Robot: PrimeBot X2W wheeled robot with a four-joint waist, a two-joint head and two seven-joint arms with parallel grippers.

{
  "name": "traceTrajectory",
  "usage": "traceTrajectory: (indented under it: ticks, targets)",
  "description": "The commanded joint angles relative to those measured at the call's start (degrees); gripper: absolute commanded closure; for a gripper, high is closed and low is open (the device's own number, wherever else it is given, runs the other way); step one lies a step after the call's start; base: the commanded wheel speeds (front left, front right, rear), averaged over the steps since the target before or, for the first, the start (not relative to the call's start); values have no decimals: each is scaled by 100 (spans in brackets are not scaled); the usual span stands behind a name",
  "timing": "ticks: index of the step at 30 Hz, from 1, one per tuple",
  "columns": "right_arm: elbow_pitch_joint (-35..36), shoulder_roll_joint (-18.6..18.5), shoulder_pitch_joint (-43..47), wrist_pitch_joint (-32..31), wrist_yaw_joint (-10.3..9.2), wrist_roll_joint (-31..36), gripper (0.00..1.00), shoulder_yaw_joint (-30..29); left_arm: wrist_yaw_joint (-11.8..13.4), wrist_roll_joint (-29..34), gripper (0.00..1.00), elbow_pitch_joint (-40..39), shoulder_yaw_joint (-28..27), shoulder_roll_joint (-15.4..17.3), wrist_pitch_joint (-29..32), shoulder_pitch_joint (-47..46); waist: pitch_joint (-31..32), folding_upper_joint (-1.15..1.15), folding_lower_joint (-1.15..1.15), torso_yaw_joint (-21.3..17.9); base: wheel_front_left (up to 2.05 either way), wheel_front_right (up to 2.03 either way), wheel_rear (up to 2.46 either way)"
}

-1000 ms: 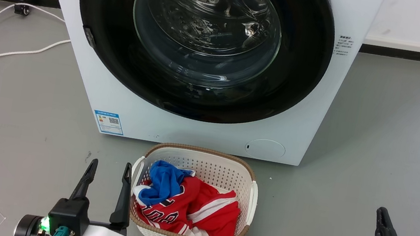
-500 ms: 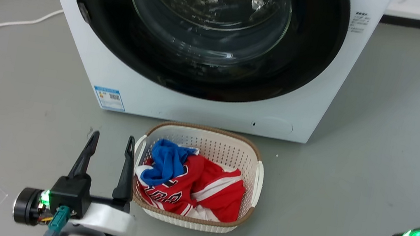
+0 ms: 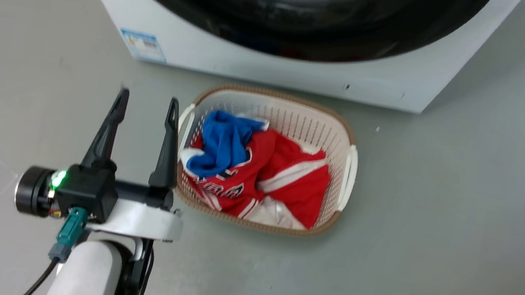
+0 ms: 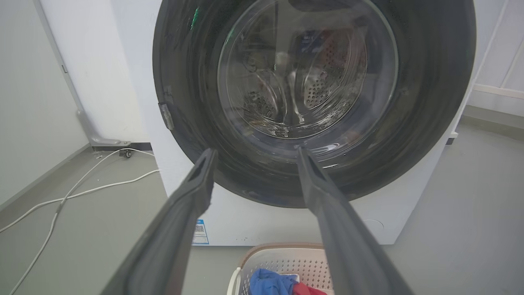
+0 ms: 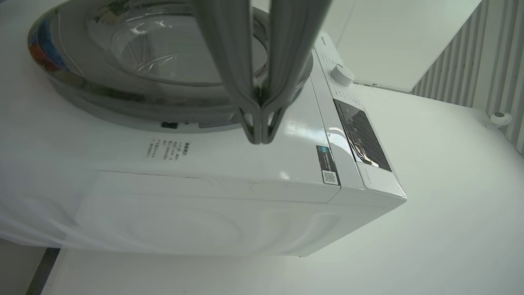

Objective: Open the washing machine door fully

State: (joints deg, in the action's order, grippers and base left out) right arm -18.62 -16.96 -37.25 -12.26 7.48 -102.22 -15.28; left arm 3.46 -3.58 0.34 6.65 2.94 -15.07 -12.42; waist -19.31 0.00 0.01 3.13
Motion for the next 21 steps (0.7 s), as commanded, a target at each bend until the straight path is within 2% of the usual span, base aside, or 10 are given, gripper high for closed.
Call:
traceTrajectory:
  ticks: [1,7,12,21]
  targets:
    - [-150,-143,-357,-57,2,49,100,63,-12,27,0,-44,6,-9,-15,-139,-382,0,-1,107,0,0,0]
    - [-872,-594,-1658,-354,2,297,100,482,-11,51,0,-158,-16,-10,-15,-411,-879,0,-1,192,0,0,0]
    - [-1284,-806,-2506,-789,2,535,100,1017,2,39,0,-227,-5,-10,-16,-580,-1181,0,-1,276,0,0,0]
    - [-1601,-796,-3360,-1400,2,987,100,1846,63,-40,0,-266,95,-9,-16,-719,-1468,0,-1,380,0,0,0]
